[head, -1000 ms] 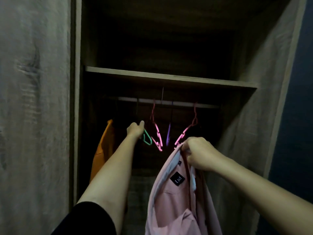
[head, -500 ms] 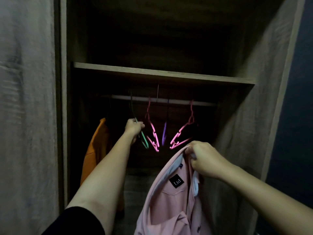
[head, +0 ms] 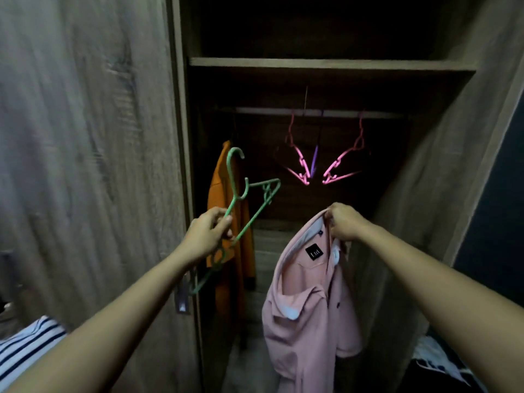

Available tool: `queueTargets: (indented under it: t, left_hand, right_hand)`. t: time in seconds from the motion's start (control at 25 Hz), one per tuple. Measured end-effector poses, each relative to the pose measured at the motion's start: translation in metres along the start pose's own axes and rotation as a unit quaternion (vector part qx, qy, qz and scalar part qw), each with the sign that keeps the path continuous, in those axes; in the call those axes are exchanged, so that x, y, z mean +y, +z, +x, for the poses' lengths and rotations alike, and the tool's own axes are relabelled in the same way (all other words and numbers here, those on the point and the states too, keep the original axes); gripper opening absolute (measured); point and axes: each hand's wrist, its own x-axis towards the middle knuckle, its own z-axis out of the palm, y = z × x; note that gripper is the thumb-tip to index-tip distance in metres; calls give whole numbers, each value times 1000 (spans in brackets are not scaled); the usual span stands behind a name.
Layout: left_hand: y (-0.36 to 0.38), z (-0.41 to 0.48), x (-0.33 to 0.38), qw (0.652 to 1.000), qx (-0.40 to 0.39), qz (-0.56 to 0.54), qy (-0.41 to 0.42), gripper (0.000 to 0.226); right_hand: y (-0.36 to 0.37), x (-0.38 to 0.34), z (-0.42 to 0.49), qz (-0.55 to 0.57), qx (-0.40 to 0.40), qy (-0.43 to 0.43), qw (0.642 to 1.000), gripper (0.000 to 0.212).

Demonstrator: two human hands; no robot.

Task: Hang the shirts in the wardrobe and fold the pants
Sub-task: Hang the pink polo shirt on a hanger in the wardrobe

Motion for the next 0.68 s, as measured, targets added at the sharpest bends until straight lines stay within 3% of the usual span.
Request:
queueTargets:
  t: [0.28,0.44,0.68]
  left_hand:
    - [-61,-76,-13,995,-68,-70,3,14]
    - [-63,-82,-6,989,-139,-44,33,21]
    - [-23,-74,2,990,-91,49,93,17]
  right_hand:
    - [8,-8,-6,11,-26,-8,1000,56]
    - [2,-26,-9,-6,-22,-31,999,66]
    - [-27,-83,-23,-24,-6,-144,989,68]
